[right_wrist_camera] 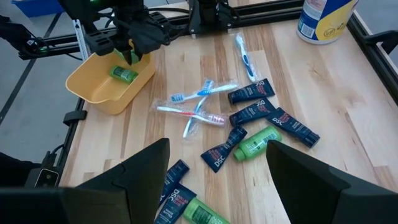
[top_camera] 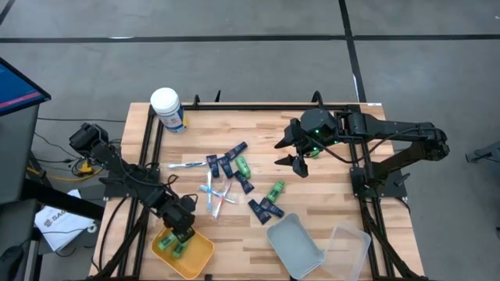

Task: Pick & Place Travel size toiletries
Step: Put the green shampoo into the yellow bin

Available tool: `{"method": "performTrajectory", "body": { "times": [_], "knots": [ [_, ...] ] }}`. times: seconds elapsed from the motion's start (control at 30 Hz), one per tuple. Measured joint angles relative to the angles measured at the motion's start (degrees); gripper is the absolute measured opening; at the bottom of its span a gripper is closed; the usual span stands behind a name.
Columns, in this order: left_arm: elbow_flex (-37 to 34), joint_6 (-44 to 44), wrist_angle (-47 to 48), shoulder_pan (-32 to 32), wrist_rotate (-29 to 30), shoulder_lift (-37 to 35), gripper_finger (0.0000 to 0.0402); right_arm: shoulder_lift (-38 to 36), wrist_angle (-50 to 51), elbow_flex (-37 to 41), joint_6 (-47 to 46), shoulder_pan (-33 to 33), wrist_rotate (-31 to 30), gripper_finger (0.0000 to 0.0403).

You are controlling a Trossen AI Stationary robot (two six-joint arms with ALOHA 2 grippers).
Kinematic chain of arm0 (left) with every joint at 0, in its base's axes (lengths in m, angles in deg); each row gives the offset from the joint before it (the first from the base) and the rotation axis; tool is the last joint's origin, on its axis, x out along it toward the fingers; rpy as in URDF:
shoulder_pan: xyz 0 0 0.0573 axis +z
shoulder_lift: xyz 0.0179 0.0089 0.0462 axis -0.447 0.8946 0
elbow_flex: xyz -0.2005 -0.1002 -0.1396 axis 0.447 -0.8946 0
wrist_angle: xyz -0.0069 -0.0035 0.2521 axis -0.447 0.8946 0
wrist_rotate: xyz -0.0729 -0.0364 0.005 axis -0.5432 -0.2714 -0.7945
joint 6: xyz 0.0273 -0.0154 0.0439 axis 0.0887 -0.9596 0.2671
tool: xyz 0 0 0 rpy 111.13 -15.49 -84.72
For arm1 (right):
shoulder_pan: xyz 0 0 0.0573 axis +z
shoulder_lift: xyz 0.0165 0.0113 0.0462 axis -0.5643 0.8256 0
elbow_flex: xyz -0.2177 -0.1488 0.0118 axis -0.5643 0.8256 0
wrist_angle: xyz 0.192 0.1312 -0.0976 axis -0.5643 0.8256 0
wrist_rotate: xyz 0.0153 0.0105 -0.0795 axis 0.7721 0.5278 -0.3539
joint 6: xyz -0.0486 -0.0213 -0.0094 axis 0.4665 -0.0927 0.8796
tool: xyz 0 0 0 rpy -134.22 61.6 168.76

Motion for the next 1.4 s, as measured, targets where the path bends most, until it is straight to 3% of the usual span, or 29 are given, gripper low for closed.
{"method": "performTrajectory", "body": {
  "times": [0.4,1.4],
  "knots": [
    [0.00,-4.79,0.40,0.02,3.40,0.00,0.0092,-0.02,0.00,0.00,-0.16,0.00,0.00,0.0260],
    [0.00,-8.21,-2.03,-2.21,0.86,7.19,0.0105,-0.03,0.07,0.00,-0.16,-0.03,0.02,0.0260]
  ]
}}
